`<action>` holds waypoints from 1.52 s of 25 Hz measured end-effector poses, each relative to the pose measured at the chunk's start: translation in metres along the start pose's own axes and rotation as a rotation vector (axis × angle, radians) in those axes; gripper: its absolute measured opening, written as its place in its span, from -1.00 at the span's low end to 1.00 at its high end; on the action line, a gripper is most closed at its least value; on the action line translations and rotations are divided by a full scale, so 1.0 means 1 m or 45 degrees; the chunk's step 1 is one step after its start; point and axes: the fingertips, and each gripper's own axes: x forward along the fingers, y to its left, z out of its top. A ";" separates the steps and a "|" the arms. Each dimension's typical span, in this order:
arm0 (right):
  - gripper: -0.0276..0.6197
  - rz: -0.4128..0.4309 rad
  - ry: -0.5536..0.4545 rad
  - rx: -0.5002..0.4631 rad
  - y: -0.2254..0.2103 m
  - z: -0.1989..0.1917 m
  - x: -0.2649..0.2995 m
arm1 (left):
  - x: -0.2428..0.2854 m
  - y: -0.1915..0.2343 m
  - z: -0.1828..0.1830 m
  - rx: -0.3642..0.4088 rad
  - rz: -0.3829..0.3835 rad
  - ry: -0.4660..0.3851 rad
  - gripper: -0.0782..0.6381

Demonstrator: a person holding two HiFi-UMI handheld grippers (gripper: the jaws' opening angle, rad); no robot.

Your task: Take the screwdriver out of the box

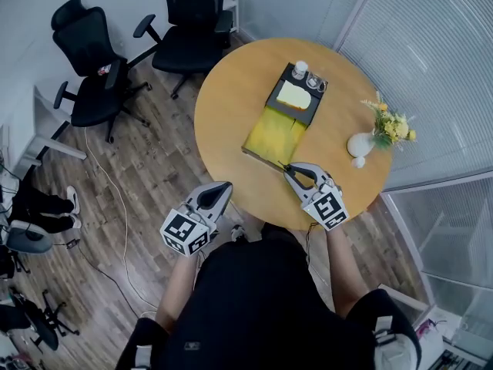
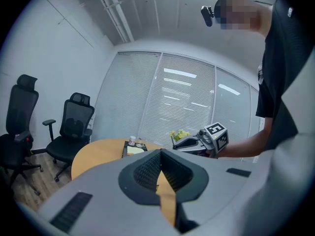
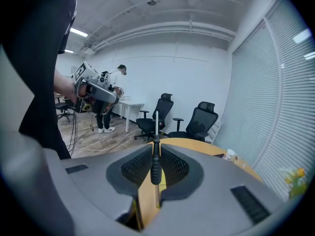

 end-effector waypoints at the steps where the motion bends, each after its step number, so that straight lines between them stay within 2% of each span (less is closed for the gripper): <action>1: -0.78 -0.017 -0.017 0.028 0.000 0.001 -0.002 | -0.002 0.001 0.000 0.002 0.000 -0.001 -0.76; 5: -0.77 -0.078 -0.079 0.101 0.007 0.006 -0.008 | -0.007 0.003 -0.003 0.000 -0.002 -0.007 -0.76; 12: -0.77 -0.091 -0.100 0.133 0.020 0.015 -0.007 | -0.015 -0.001 -0.009 -0.024 -0.027 -0.009 -0.76; 38: -0.77 -0.130 -0.100 0.111 0.034 0.024 0.000 | -0.037 0.002 -0.022 -0.043 -0.044 -0.012 -0.76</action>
